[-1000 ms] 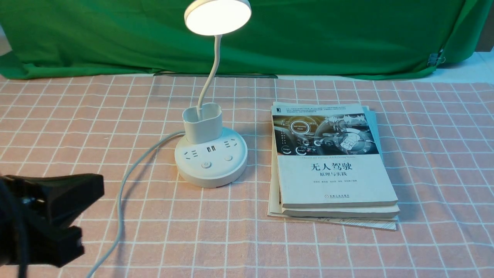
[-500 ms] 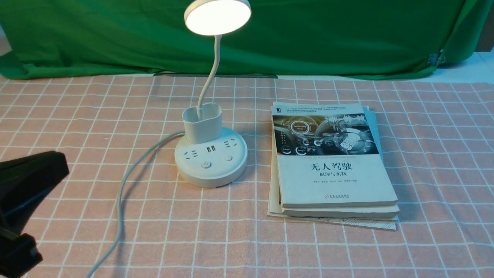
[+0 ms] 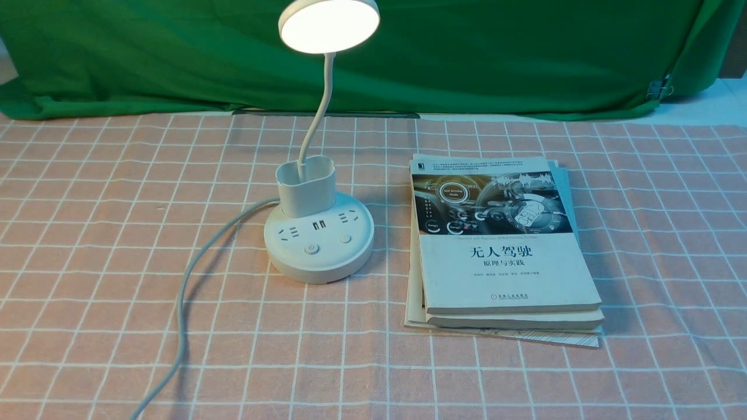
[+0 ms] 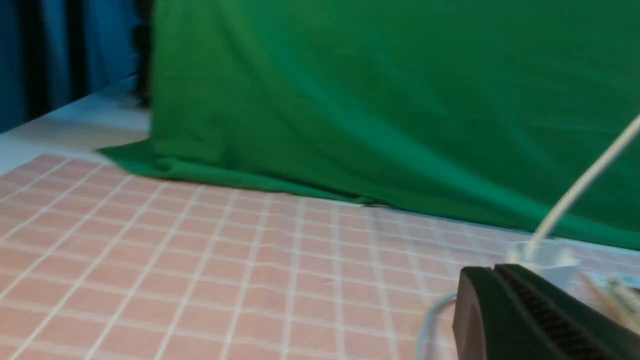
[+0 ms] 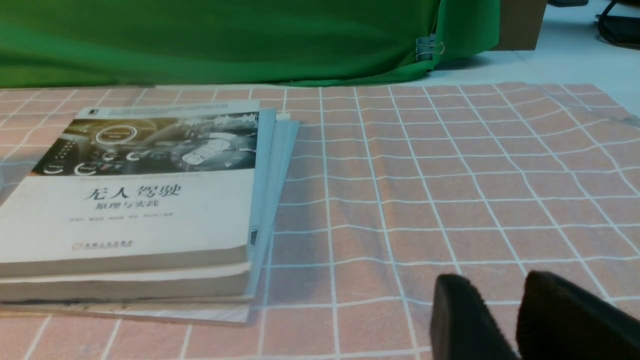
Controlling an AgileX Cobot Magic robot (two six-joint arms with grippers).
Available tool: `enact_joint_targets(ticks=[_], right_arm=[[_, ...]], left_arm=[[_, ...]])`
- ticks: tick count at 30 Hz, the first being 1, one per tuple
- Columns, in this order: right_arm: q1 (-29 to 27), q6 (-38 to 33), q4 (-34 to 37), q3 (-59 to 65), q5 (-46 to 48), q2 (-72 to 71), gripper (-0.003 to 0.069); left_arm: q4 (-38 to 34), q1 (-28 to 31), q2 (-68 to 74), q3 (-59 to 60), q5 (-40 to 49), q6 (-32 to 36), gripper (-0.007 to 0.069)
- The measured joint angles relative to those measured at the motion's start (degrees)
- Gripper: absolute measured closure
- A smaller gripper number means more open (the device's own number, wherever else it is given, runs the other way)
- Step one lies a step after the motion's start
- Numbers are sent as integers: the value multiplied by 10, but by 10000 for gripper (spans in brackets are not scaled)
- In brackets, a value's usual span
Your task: Turn on the table lamp on the pink coffee tablecloth with your hand.
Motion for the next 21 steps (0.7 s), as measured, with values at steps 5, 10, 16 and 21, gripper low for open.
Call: enact_joint_targets(ticks=[5,10,16,21], right_arm=[[0,0,0,0,0,0,418],[0,0,0,0,0,0,418],[0,0,0,0,0,0,418],[0,0,0,0,0,0,418]], left_arm=[[8,13,-5,41,-5,13,606],[8,13,-7,51,3,16,606],[8,13,-8,51,37,20,606],[8,13,-8,51,46,27,606]])
